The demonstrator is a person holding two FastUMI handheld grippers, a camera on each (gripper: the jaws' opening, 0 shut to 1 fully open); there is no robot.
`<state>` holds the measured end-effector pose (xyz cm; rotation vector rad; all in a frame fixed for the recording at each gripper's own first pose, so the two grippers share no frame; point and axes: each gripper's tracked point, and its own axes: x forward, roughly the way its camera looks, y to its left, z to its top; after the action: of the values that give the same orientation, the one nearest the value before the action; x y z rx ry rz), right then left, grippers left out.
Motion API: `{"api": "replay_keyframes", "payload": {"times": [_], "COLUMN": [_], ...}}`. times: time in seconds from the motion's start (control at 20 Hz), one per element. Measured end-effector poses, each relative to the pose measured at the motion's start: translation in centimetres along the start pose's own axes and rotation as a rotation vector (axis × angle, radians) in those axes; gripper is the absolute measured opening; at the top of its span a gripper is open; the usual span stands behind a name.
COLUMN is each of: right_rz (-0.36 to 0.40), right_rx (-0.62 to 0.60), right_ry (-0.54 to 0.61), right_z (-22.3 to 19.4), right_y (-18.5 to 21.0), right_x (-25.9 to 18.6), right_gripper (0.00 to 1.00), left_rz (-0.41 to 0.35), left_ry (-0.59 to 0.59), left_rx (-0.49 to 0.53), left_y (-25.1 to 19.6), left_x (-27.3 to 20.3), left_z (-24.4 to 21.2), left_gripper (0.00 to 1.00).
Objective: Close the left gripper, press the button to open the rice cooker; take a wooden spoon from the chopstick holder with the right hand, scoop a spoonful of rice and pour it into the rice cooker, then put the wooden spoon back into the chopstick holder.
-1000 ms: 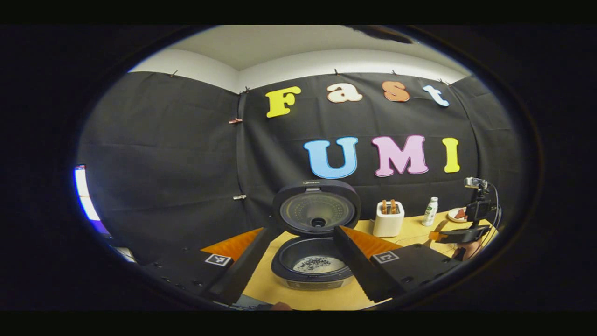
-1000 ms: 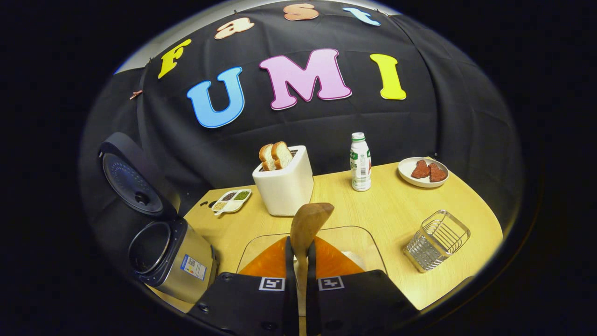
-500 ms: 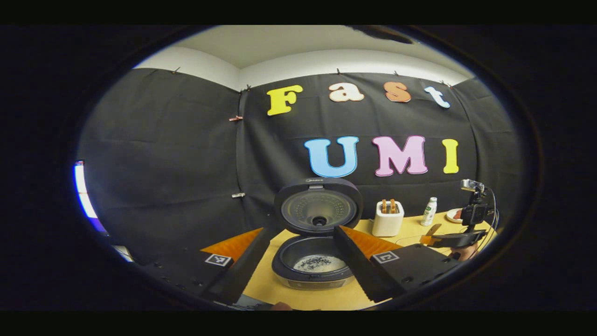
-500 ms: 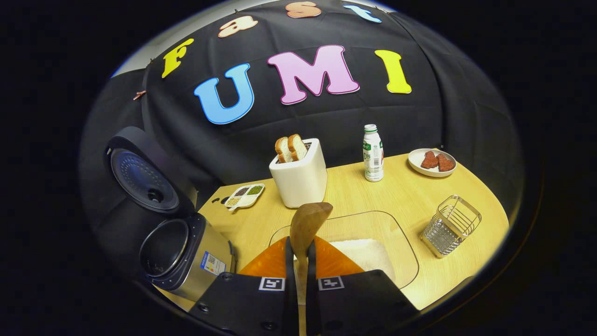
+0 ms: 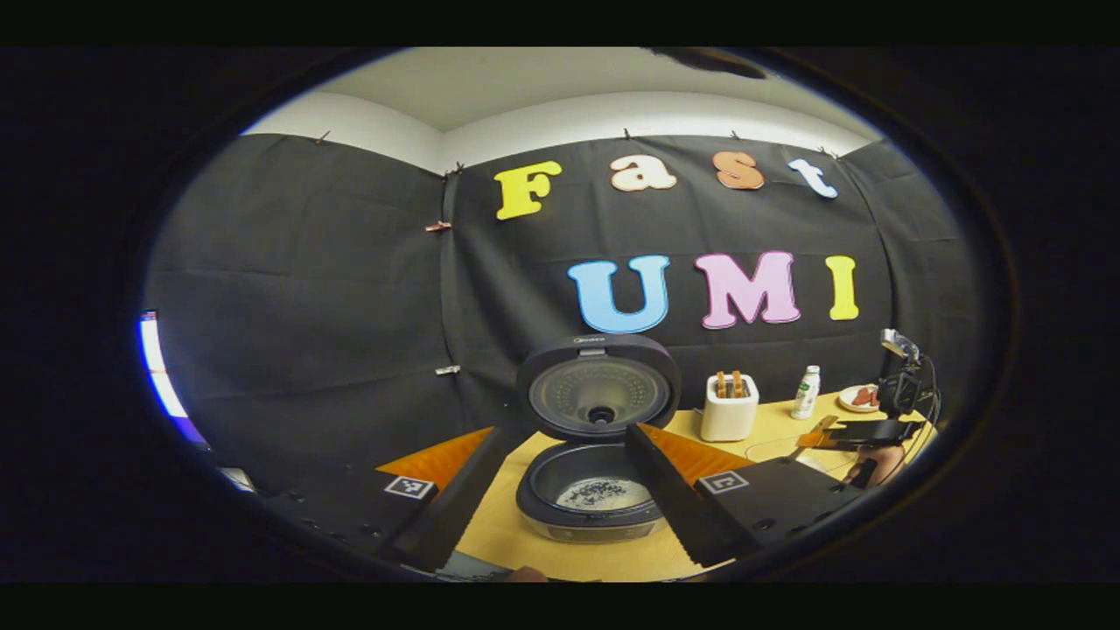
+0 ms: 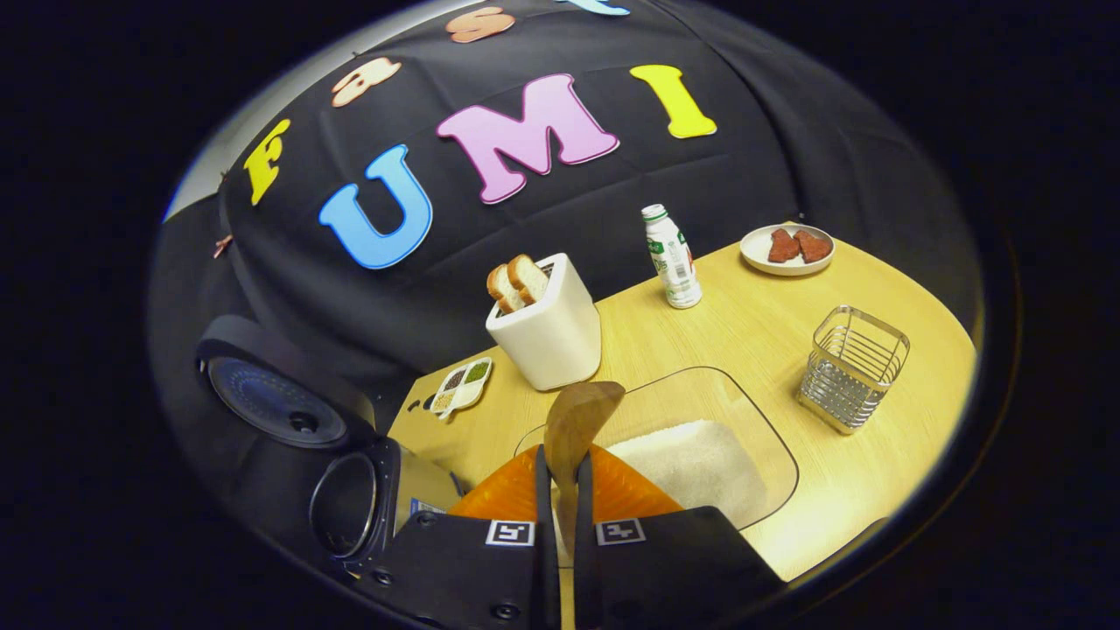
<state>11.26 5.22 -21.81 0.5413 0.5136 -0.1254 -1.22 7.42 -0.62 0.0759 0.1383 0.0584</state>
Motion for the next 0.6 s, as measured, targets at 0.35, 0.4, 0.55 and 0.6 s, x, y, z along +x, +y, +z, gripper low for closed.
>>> {"api": "replay_keyframes", "payload": {"times": [0.35, 0.4, 0.55, 0.6], "right_rz": [-0.014, -0.019, -0.007, -0.001], "right_rx": [0.146, 0.151, 0.163, 0.17], "right_ry": [-0.061, -0.069, -0.091, -0.092], "right_z": [3.1, 3.4, 4.4, 4.5], "right_y": [-1.0, -1.1, -0.6, -0.3], "right_x": [-1.1, -1.1, -1.7, -1.9], "right_gripper": [0.11, 0.11, 0.11, 0.11], "left_rz": [-0.007, -0.01, -0.013, -0.014], "left_ry": [0.005, 0.003, -0.002, -0.006], "left_rx": [-0.004, -0.002, 0.006, 0.006], "left_y": [0.2, 0.1, -0.1, 0.0], "left_x": [-0.2, -0.2, -0.2, -0.2], "left_z": [0.1, 0.2, 0.3, 0.4], "left_gripper": [0.94, 0.94, 0.94, 0.94]}}
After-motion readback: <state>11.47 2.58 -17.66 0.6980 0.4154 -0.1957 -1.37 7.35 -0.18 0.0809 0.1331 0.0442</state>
